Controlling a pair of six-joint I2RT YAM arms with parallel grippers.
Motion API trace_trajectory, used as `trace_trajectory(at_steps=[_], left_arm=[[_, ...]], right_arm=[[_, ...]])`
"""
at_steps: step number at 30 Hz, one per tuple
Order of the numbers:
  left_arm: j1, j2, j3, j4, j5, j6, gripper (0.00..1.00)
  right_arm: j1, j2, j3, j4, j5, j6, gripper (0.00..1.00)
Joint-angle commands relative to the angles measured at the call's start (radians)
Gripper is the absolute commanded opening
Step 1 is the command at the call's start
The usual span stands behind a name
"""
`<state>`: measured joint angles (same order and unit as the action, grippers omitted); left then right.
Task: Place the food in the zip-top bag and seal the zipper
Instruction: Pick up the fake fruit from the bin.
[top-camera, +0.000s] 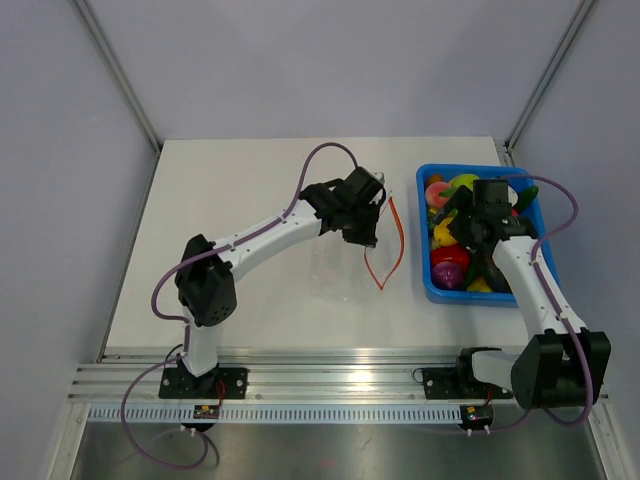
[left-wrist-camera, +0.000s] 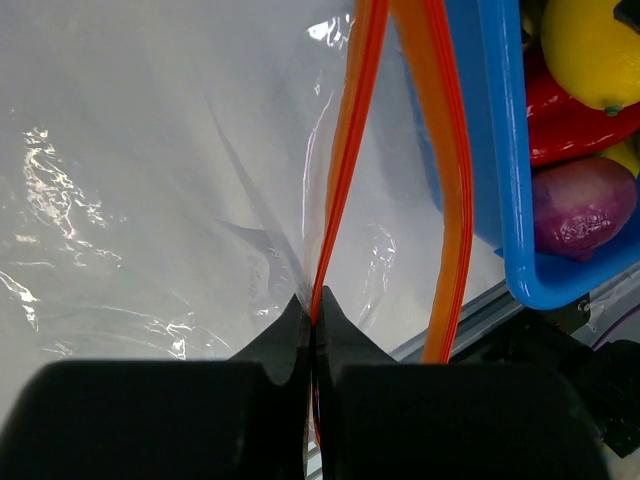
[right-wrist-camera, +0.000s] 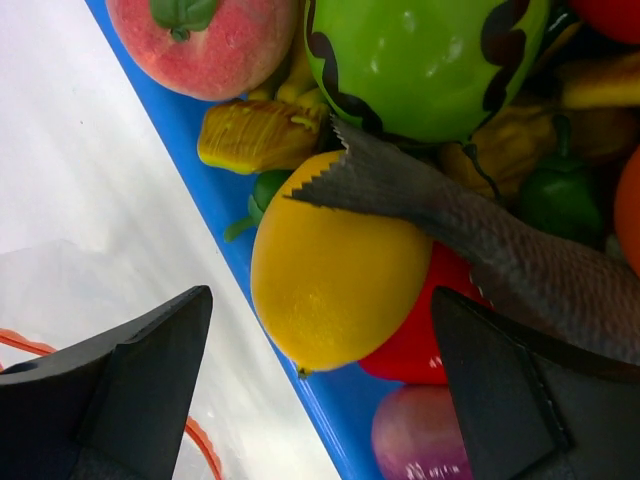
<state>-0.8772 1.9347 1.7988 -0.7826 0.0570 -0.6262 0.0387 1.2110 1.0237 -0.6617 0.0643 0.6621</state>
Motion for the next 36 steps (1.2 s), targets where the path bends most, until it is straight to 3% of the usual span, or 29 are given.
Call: trace_trajectory(at_steps=[1,3,7,8,12,23,30,36], left_arm=[[-0.002,0.015,0.043,0.043,0.041,-0.003,0.0],[-0.002,0.02,0.043,0.051,0.053,0.005,0.0],[-0.002,0.023,0.048,0.06,0.075,0.019,0.0],[-0.002,0.024,0.05,0.06,0.076,0.022,0.0],[-0.002,0.029,0.054,0.062,0.084,0.026,0.0],[-0.002,0.052,0.08,0.048,0.11,0.02,0.0],[-0.002,0.052,0.097,0.026,0.113,0.031,0.0],[-0.002,0.053,0.106,0.02,0.121,0.028,0.0]], right_arm=[[-0.011,0.037,-0.005,0.086,-0.04,-0.005,0.97],[-0.011,0.058,-0.002,0.096,-0.04,-0.007,0.95],[-0.014,0.078,-0.01,0.105,-0.041,-0.012,0.81],[-0.016,0.076,-0.016,0.105,-0.035,-0.013,0.71],[-0.016,0.032,-0.019,0.07,-0.005,-0.025,0.52],[-0.016,-0.12,-0.01,-0.044,0.037,-0.05,0.47],[-0.01,-0.192,0.035,-0.039,-0.159,-0.061,0.49],[0.056,-0.252,0.084,-0.058,-0.233,-0.032,0.49]])
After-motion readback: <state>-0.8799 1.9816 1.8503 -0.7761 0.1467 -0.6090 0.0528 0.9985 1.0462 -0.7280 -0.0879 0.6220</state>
